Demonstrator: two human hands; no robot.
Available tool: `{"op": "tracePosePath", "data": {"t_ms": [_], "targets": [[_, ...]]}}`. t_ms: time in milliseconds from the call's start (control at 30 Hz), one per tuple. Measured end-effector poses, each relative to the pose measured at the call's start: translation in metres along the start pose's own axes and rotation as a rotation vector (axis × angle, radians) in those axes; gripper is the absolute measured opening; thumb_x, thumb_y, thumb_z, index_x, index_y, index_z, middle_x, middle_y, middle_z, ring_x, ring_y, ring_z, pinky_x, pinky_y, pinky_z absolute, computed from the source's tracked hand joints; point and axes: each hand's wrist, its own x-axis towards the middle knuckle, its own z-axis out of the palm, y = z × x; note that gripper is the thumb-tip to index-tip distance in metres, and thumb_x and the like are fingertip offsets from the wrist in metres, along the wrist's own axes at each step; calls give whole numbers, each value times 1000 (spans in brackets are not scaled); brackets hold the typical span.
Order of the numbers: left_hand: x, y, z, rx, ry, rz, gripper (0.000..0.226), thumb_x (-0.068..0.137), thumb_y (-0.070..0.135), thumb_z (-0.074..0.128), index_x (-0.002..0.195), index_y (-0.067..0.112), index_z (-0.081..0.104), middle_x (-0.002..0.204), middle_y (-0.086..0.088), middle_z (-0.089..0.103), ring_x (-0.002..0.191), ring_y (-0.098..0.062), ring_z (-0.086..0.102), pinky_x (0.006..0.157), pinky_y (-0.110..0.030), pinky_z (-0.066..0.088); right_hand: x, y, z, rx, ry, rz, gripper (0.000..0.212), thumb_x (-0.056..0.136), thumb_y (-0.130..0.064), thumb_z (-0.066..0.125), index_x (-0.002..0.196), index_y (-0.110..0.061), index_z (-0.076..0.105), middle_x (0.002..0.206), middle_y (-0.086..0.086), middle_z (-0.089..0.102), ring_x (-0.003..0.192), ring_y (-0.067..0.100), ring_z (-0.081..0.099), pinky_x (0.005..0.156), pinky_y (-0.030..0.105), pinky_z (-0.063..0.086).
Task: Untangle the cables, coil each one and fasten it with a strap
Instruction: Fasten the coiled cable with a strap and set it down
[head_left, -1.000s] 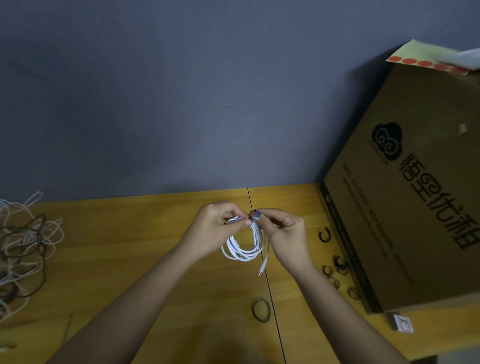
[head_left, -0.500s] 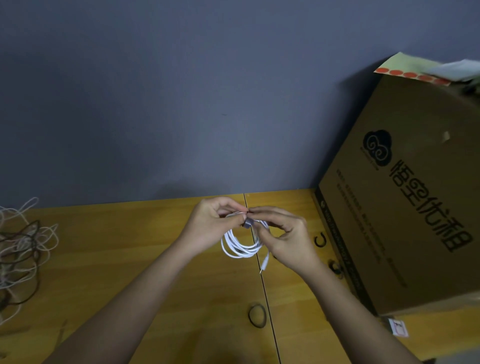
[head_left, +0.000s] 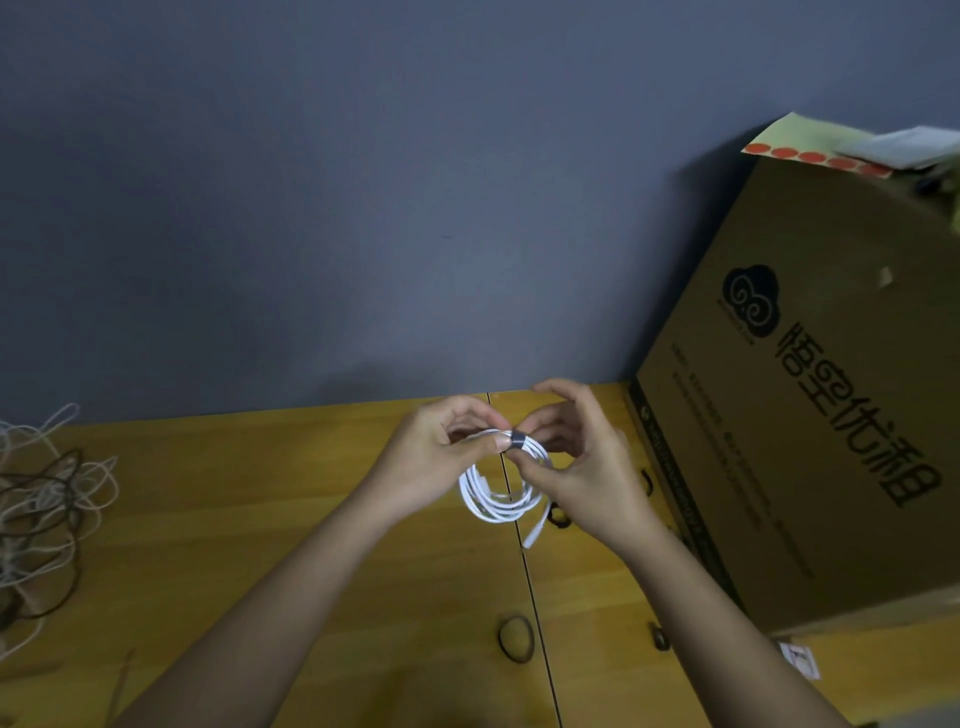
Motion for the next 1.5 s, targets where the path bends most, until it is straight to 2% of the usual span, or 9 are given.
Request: {"op": "tracePosePath", "data": {"t_ms": [167,267,433,600,767,1033,1167,1300,1500], "targets": [[-1,5,-2,-203,127,-115,9,89,20,61,86,20,70,85,6,74,90,-9,68,84,-26,54,-3,-4,-2,-119,86,-122,61,77,-4,75,104,-52,50,93,-13,66,89,9,66,69,22,56],[6,6,-5,-90,31,-256,17,91,31,59,83,24,73,84,9,75,87,-4,67,91,-29,49,-4,-7,-4,-131,60,-155,53,80,-9,74,99,-52,51,96,-14,65,95,4,64,46,27,55],[17,13,-11,31,-147,-359,18,87,38,65,84,23,75,82,10,74,80,4,64,85,-21,44,-7,-4,-1,-291,64,-306,21,84,-27,70,98,-26,54,100,-11,63,93,-4,61,71,15,51],[20,14,-15,78,-200,-388,16,83,36,70,87,22,77,89,5,76,92,-4,66,93,-24,46,-7,2,-2,-317,62,-356,18,81,-13,74,95,-15,62,95,-8,67,90,0,62,65,16,52],[15,12,-3,118,-63,-144,21,90,24,65,70,20,73,63,4,66,60,-3,52,62,-24,39,-4,6,1,-293,95,-382,14,78,-3,76,90,-8,73,94,-4,69,92,-2,63,79,13,49],[10,-10,2,247,-21,-12,21,91,27,64,71,21,68,61,12,57,60,-3,48,62,-27,38,-7,15,6,12,54,-6,24,73,-7,80,84,-29,76,88,-11,62,82,8,63,72,17,49],[10,-23,2,243,-94,-5,25,91,35,63,80,14,73,69,-9,64,63,-10,51,61,-33,39,-4,24,3,52,15,165,24,68,-9,84,81,-19,66,77,-9,64,70,3,58,61,19,47],[14,-36,5,166,-209,-41,7,85,20,71,91,18,76,78,2,72,75,-16,69,71,-31,51,1,43,-6,67,-41,301,46,64,-17,88,89,-15,50,72,-1,67,70,10,62,68,26,52],[43,-59,20,173,-187,-21,7,85,18,72,89,16,77,74,-1,66,68,-17,66,68,-33,50,-1,80,-5,114,-6,311,21,79,-12,77,92,-23,65,83,-6,69,82,5,62,66,19,49]]}}
